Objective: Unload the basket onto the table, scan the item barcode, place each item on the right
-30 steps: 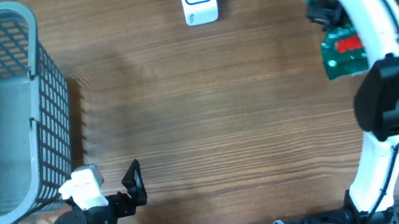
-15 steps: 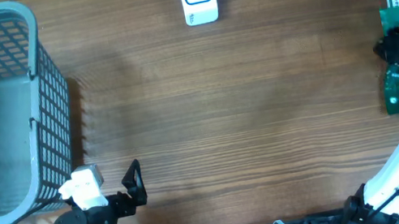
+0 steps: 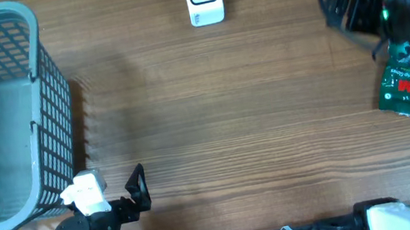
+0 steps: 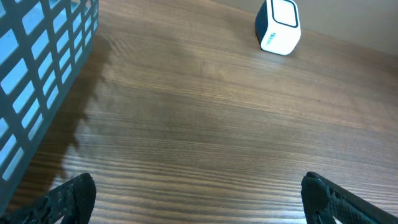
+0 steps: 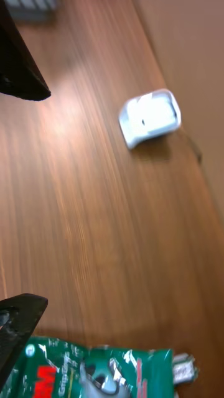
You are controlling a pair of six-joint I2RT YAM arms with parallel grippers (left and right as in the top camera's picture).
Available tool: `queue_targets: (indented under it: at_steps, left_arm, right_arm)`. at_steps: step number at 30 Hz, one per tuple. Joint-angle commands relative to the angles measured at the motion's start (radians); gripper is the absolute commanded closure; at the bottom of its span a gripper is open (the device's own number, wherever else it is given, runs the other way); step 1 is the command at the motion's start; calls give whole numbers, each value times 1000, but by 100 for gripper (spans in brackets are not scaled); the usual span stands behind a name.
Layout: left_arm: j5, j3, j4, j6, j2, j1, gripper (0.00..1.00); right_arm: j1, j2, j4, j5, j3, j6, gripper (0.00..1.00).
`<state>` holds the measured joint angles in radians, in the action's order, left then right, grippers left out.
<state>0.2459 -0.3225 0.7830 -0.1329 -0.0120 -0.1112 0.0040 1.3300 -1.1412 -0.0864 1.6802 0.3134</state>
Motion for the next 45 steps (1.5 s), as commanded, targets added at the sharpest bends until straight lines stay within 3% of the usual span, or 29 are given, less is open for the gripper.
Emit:
queue_targets:
  at_steps: [1,5,10,16,23,32,37,45]
  left_arm:
    - [12,4,-3,-2,6,3,0]
    - [12,4,-3,-2,6,3,0]
    - [12,4,-3,-2,6,3,0]
    - [12,4,-3,-2,6,3,0]
    - [12,4,-3,-2,6,3,0]
    - [12,4,-3,-2,6,3,0]
    - [12,4,-3,-2,6,3,0]
    - [12,4,-3,-2,6,3,0]
  right_arm:
    - [43,-170,-10,-8,17,37,0]
    - [43,-299,-14,-8,17,37,0]
    - [43,-312,-31,-8,15,30,0]
    - [43,-400,112,-4,-98,30,0]
    - [43,-747,368,27,-512,30,0]
    - [43,-1245,871,89,-1242,30,0]
    - [43,-1327,1075,90,-1481,35,0]
    - [43,-1327,1084,113,-1608,28,0]
